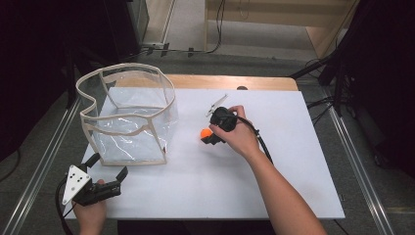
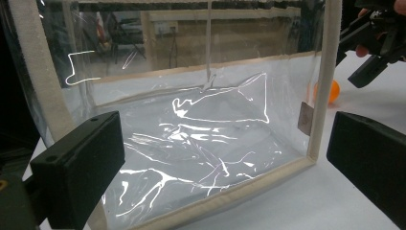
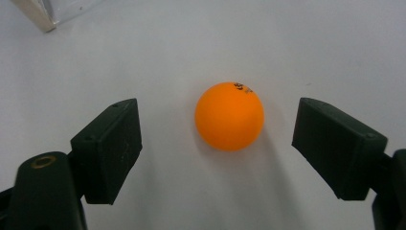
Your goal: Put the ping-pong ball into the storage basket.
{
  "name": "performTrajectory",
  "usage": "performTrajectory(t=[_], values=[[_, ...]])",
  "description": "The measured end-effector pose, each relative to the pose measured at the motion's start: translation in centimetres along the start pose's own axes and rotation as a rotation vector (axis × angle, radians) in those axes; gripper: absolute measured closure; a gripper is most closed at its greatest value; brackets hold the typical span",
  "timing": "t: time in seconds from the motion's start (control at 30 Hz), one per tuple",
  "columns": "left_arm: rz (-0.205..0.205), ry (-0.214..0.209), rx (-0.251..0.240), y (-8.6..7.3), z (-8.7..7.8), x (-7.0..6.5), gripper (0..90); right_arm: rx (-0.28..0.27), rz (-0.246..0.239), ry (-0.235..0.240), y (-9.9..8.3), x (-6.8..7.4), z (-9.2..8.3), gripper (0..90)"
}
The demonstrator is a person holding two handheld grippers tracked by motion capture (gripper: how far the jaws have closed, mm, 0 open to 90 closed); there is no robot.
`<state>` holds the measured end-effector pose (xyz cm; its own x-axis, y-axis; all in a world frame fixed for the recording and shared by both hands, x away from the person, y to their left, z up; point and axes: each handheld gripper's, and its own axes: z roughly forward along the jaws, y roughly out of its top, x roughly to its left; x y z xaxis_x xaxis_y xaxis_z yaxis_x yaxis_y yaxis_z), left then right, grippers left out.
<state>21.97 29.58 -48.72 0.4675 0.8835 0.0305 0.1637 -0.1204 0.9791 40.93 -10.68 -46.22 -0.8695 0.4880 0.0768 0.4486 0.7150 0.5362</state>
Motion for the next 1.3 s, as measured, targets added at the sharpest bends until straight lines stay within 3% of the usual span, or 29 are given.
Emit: performTrajectory(t=[0.5,1.3], values=[[-0.005,-0.002,-0.003,0.0,0.0,0.1,0.1,0.071,0.002,-0.016,0.8,-0.2,1.9,21.2],[-0.006,-0.004,-0.003,0.0,0.0,0.1,0.1,0.082,0.017,-0.025,0.8,-0.5,3.2,37.4]])
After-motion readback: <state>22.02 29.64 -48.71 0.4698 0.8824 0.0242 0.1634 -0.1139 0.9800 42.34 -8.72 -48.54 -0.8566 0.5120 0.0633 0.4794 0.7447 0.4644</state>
